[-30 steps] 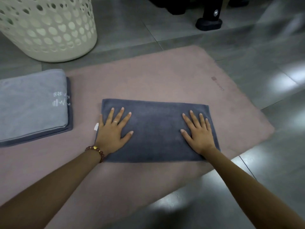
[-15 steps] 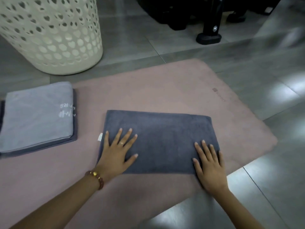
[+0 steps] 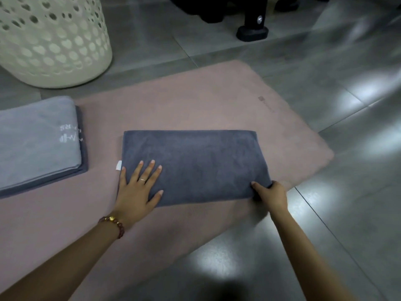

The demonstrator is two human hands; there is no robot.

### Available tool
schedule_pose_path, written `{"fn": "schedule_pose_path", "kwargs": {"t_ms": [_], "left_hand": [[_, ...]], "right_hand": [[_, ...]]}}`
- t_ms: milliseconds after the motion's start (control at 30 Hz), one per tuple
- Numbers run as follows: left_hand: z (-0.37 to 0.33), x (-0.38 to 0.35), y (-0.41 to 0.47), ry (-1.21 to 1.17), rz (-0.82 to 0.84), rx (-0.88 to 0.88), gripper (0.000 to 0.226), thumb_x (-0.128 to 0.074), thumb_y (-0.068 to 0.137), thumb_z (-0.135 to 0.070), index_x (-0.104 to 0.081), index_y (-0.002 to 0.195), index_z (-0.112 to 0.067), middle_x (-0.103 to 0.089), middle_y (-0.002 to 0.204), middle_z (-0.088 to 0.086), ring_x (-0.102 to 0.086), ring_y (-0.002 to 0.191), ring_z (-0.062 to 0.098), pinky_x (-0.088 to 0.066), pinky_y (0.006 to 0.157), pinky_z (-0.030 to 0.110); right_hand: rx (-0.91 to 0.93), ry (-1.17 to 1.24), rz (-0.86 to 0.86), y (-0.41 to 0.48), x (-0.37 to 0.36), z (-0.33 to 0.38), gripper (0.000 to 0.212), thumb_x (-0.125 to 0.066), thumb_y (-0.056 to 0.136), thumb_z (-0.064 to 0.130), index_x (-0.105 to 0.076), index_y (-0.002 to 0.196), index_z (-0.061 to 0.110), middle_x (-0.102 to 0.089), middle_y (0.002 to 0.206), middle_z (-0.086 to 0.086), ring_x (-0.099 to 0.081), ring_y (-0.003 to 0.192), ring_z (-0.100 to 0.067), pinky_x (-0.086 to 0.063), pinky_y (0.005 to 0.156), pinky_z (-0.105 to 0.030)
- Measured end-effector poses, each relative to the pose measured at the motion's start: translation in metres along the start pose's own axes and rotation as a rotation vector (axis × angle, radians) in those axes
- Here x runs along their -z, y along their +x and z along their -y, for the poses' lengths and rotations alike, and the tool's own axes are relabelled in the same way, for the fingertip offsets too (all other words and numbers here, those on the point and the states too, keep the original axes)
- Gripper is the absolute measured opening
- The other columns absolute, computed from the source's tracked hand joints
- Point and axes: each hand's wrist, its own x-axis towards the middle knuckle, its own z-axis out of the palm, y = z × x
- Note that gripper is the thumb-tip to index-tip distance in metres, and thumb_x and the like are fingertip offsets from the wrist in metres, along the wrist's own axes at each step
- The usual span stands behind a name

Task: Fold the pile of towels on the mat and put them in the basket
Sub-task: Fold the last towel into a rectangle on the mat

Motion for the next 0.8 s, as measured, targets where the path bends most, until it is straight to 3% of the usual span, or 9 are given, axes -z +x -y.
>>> {"fn": "schedule_pose_path", "kwargs": {"t_ms": [100, 200, 300, 400, 467, 533, 600, 667, 800], "left_hand": [[0.000, 0.001, 0.000, -0.038, 0.007, -0.013, 0.067, -0.025, 0.088, -0.056, -0.032, 0.145, -0.023, -0.032, 0.152, 0.001, -0.025, 0.141, 0.027, 0.004, 0.112, 0.050], [0.003, 0.009, 0.006, -0.248, 0.015, 0.024, 0.074, -0.023, 0.079, -0.065, -0.027, 0.145, -0.032, -0.018, 0.151, -0.013, -0.012, 0.143, 0.015, 0.011, 0.113, 0.043], [0.012, 0.032, 0.014, -0.801, 0.027, 0.155, 0.050, -0.044, 0.080, -0.056, -0.049, 0.126, -0.037, -0.043, 0.141, -0.008, -0.032, 0.136, 0.011, -0.012, 0.118, 0.044], [0.019, 0.061, 0.023, -1.310, -0.087, 0.332, 0.022, -0.046, 0.097, -0.015, -0.060, 0.110, -0.027, -0.063, 0.118, 0.002, -0.057, 0.116, 0.019, -0.038, 0.107, 0.038], [0.022, 0.075, 0.028, -1.648, -0.060, 0.506, 0.028, -0.031, 0.100, -0.024, -0.058, 0.108, -0.025, -0.064, 0.110, 0.000, -0.060, 0.103, 0.019, -0.045, 0.096, 0.037], [0.028, 0.076, 0.032, -1.886, -0.050, 0.624, 0.033, -0.026, 0.099, -0.037, -0.054, 0.113, -0.025, -0.063, 0.105, 0.000, -0.062, 0.091, 0.016, -0.054, 0.080, 0.035], [0.028, 0.068, 0.030, -1.916, -0.035, 0.682, 0.035, -0.026, 0.099, -0.041, -0.048, 0.122, -0.026, -0.062, 0.106, 0.000, -0.062, 0.086, 0.015, -0.056, 0.068, 0.031], [0.025, 0.056, 0.028, -1.778, -0.069, 0.726, 0.030, -0.036, 0.099, -0.035, -0.041, 0.129, -0.028, -0.057, 0.116, 0.003, -0.059, 0.090, 0.012, -0.050, 0.072, 0.028], [0.023, 0.031, 0.025, -1.358, -0.165, 0.518, 0.053, -0.059, 0.089, -0.004, -0.037, 0.134, -0.021, -0.050, 0.128, 0.011, -0.055, 0.109, 0.016, -0.047, 0.089, 0.020]], "right_hand": [[0.014, 0.424, -0.055, -0.009, -0.007, 0.010, 0.015, -0.069, 0.082, 0.015, -0.054, 0.082, 0.009, -0.062, 0.081, -0.007, -0.058, 0.080, -0.025, -0.051, 0.072, -0.038], [0.140, 0.640, -0.091, -0.026, -0.016, 0.041, 0.014, -0.060, 0.087, 0.006, -0.046, 0.086, 0.009, -0.052, 0.078, 0.001, -0.051, 0.073, -0.013, -0.046, 0.061, -0.020], [0.347, 0.701, -0.060, -0.051, -0.028, 0.089, 0.020, -0.053, 0.090, 0.004, -0.039, 0.084, 0.017, -0.044, 0.072, 0.006, -0.042, 0.057, 0.003, -0.039, 0.054, -0.014], [0.617, 0.621, 0.072, -0.084, -0.052, 0.132, 0.025, -0.052, 0.093, 0.008, -0.039, 0.087, 0.028, -0.050, 0.075, 0.014, -0.047, 0.062, 0.008, -0.041, 0.063, -0.015], [0.802, 0.419, 0.195, -0.101, -0.080, 0.147, 0.022, -0.052, 0.093, 0.011, -0.046, 0.108, 0.026, -0.059, 0.096, 0.005, -0.055, 0.084, 0.000, -0.045, 0.079, -0.022], [0.931, 0.097, 0.339, -0.113, -0.116, 0.148, 0.040, -0.054, 0.091, 0.008, -0.046, 0.130, 0.010, -0.055, 0.127, -0.007, -0.053, 0.116, -0.016, -0.038, 0.104, -0.034], [1.165, -0.291, 0.306, -0.117, -0.151, 0.128, 0.042, -0.069, 0.080, 0.017, -0.056, 0.120, 0.008, -0.047, 0.142, -0.006, -0.045, 0.131, -0.020, -0.035, 0.109, -0.044], [1.257, -0.630, 0.312, -0.117, -0.168, 0.103, 0.062, -0.082, 0.058, 0.046, -0.063, 0.109, 0.016, -0.051, 0.139, -0.006, -0.050, 0.127, -0.018, -0.043, 0.102, -0.047], [1.304, -0.708, 0.282, -0.095, -0.163, 0.073, 0.093, -0.069, 0.057, 0.065, -0.048, 0.131, 0.014, -0.042, 0.146, -0.009, -0.041, 0.134, -0.021, -0.016, 0.112, -0.049]]}}
